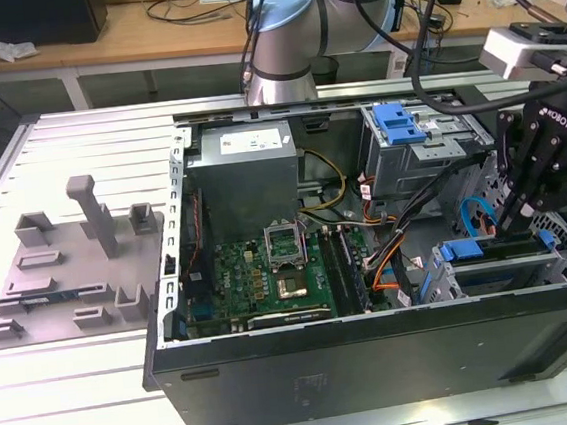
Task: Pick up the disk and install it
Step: 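Insert the second disk wire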
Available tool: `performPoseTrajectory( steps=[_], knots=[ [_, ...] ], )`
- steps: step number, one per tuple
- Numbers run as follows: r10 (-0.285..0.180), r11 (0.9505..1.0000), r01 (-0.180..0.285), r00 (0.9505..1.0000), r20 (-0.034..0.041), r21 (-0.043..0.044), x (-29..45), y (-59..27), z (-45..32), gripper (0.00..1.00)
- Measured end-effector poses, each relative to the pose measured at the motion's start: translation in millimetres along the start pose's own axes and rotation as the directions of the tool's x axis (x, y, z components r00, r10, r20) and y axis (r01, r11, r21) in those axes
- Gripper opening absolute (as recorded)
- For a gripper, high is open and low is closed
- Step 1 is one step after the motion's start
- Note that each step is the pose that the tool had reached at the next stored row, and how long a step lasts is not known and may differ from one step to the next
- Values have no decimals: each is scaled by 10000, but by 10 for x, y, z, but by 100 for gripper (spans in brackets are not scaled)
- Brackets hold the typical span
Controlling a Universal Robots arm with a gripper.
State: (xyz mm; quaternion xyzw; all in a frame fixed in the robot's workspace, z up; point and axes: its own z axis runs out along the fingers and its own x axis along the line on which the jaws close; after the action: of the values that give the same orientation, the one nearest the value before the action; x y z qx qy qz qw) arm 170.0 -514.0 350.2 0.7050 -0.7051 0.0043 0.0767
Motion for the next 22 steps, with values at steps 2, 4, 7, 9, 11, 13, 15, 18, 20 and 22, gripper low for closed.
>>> performPoseTrajectory(
  steps=[2, 4, 7, 9, 11, 13, 15, 18, 20, 22],
  knots=[
    [-1, 10000, 1, 10000, 2, -1, -1, -1, 8, 16],
    [0, 10000, 0, 10000, 1, 0, -2, -2, 14, 16],
    [-1, 10000, 1, 10000, 2, 0, -3, -4, 27, 16],
    [0, 10000, 0, 10000, 1, 0, -4, -5, 35, 16],
    [-1, 10000, 1, 10000, 1, 0, -5, -6, 42, 16],
    [-1, 10000, 1, 10000, 2, -1, -6, -8, 48, 16],
    [-1, 10000, 1, 10000, 2, -1, -7, -9, 54, 16],
    [0, 10000, 0, 10000, 0, 0, -8, -11, 66, 16],
    [-1, 10000, 1, 10000, 2, -1, -8, -11, 71, 16],
    [-1, 10000, 1, 10000, 1, 0, -9, -12, 74, 16]
  ],
)
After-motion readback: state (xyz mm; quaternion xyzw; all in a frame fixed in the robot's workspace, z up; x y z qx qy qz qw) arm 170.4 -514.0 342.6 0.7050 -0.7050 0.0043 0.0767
